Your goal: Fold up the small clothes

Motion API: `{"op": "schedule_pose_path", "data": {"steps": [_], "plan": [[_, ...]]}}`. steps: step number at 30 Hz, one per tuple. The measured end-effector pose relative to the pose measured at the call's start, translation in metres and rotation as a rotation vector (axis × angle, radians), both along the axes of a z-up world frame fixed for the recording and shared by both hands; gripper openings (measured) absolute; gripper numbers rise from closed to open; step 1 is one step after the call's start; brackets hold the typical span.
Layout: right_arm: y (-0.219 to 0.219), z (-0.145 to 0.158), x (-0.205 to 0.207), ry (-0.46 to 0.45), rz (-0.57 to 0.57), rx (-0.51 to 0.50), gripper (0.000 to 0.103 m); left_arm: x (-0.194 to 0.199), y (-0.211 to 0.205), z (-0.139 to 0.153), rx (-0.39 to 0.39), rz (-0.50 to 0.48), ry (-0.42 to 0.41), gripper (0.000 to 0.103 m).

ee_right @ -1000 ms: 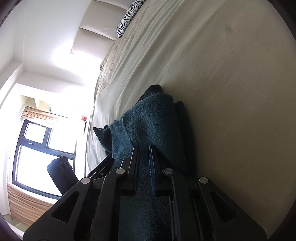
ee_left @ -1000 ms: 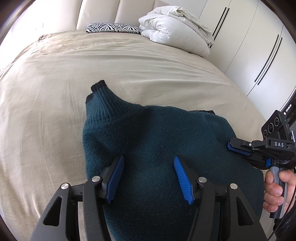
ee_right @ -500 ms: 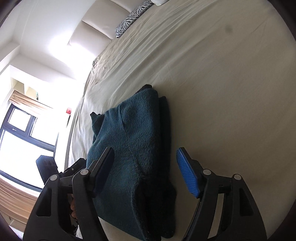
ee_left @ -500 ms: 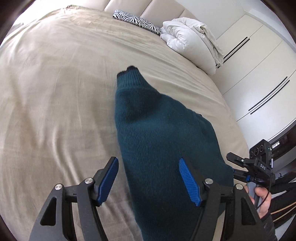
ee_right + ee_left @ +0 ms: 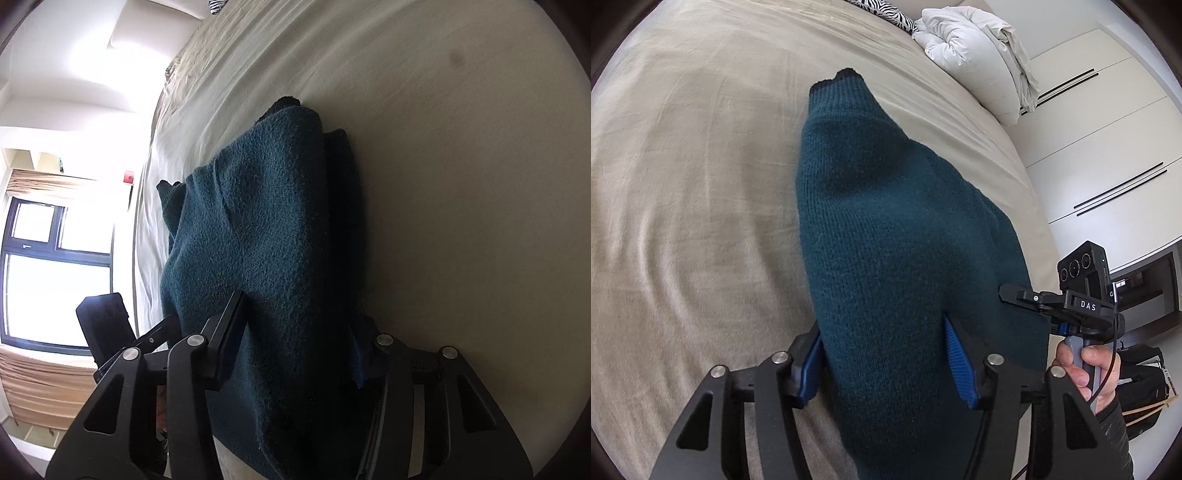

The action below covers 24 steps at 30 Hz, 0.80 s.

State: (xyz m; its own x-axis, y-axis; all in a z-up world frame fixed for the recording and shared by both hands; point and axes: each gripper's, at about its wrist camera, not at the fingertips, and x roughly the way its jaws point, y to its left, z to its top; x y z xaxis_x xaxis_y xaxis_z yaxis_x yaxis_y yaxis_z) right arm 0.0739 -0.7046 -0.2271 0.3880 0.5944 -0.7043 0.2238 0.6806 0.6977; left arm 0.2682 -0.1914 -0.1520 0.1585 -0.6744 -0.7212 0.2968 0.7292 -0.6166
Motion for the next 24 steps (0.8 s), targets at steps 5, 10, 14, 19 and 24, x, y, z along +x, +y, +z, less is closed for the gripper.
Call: {"op": "schedule_pose_path", "data": {"steps": [5,10,14,19,24], "plan": [[0.011,0.012,-0.004,-0.015,-0.007,-0.098,0.028,-0.009,-0.007,0.014,0.024,-0.001,-0.014,0.043],[0.033,0.046,-0.023,-0.067,-0.008,-0.210,0.024,-0.028,-0.001,0.044,0.068,-0.009,-0.056,0.040],[0.067,0.077,-0.048,-0.115,0.033,-0.243,0.023,-0.055,0.029,0.075,0.087,-0.014,-0.112,0.039],[0.115,0.100,-0.091,-0.173,0.073,-0.191,0.023,-0.105,0.088,0.099,0.114,-0.020,-0.158,0.040],[0.172,0.100,-0.131,-0.202,0.129,-0.157,0.023,-0.154,0.149,0.101,0.138,0.020,-0.174,0.040]]}}
